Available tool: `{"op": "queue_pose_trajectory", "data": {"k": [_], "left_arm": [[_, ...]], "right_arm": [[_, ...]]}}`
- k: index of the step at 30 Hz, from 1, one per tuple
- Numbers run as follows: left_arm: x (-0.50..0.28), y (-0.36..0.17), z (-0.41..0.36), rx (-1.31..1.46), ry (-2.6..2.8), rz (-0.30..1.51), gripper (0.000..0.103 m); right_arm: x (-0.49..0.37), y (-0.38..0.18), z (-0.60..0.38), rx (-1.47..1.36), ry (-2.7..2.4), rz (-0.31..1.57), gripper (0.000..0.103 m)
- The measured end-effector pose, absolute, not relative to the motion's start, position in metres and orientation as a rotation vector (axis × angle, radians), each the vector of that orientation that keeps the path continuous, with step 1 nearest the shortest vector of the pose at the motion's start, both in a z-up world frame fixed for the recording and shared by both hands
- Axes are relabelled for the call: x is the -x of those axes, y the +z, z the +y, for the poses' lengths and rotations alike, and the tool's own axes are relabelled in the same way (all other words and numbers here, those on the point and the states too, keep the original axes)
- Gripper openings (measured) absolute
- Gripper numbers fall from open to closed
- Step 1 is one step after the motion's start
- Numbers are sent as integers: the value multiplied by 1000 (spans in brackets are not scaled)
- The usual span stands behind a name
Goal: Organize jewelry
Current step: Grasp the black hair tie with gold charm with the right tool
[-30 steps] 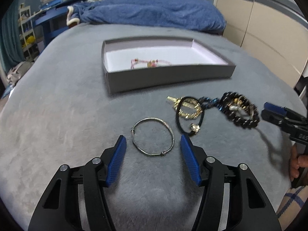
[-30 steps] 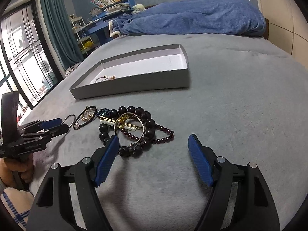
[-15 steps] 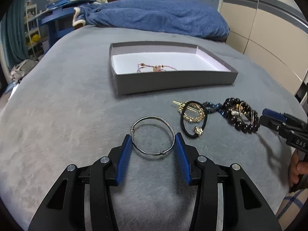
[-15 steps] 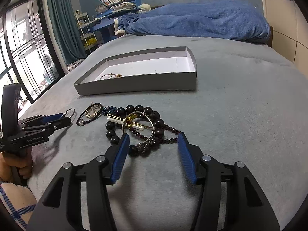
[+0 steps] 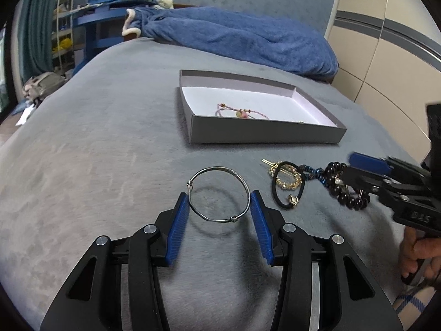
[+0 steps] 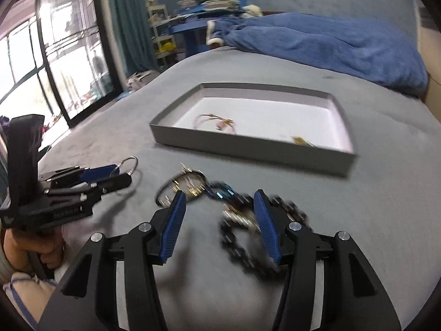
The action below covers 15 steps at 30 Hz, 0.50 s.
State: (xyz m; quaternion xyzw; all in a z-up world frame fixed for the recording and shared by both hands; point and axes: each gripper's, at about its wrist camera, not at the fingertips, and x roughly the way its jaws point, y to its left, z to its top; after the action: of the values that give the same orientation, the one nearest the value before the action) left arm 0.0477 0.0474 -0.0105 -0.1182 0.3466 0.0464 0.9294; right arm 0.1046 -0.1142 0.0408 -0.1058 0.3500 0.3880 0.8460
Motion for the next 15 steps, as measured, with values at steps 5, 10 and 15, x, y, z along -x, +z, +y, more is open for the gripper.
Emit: {"op": "queue_pose_trajectory", "data": {"k": [5,10,15], "left_arm": [[-49,-12,48,248,89,719,47],[-50,-12,49,256,82,723,47],[-51,-13,49,259,81,726,47]], "right_arm": [[-120,29,-83,273,836,790,35],[-134,16,-74,275,837,849,22],[-132,16,-76,259,874,857,3]]}}
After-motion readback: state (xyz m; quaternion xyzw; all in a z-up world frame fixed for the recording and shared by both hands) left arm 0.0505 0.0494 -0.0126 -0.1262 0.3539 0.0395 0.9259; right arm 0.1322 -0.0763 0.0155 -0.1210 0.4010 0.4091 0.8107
